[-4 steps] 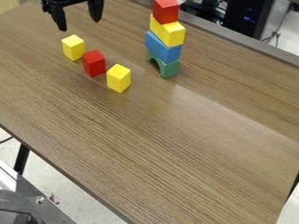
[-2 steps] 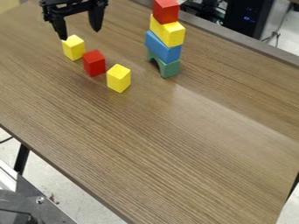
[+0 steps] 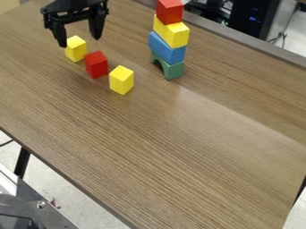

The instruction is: Put yellow block on top of red block

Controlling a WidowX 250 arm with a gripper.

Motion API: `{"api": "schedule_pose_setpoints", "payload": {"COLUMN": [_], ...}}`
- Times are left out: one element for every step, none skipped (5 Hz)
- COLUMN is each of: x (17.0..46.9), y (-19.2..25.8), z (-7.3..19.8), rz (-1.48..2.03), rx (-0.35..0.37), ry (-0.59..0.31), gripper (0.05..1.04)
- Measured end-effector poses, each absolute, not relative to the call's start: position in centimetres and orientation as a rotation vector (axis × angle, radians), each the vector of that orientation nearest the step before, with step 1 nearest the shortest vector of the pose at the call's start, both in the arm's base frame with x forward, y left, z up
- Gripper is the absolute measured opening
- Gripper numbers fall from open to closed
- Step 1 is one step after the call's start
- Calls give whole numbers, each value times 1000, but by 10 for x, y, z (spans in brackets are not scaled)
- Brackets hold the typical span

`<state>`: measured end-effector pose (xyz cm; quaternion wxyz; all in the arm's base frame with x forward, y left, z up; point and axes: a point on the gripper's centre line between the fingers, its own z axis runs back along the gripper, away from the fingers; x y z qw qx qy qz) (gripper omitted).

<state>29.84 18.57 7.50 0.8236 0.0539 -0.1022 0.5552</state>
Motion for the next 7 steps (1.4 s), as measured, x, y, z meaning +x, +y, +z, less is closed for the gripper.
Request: {"api": "schedule_pose_setpoints", "payload": {"x": [298,298,304,309,315,318,315], "y": [189,191,194,198,204,212,217], "z": [64,55,50,45,41,39,39], "rz": [1173,1174,1174,1181,1198,1231,1258], "rx": [132,145,148,149,149,141,138], "ry": [-200,-182,-182,-180,-175,-168,-166], "gripper": [999,999,998,999,976,870,592]}}
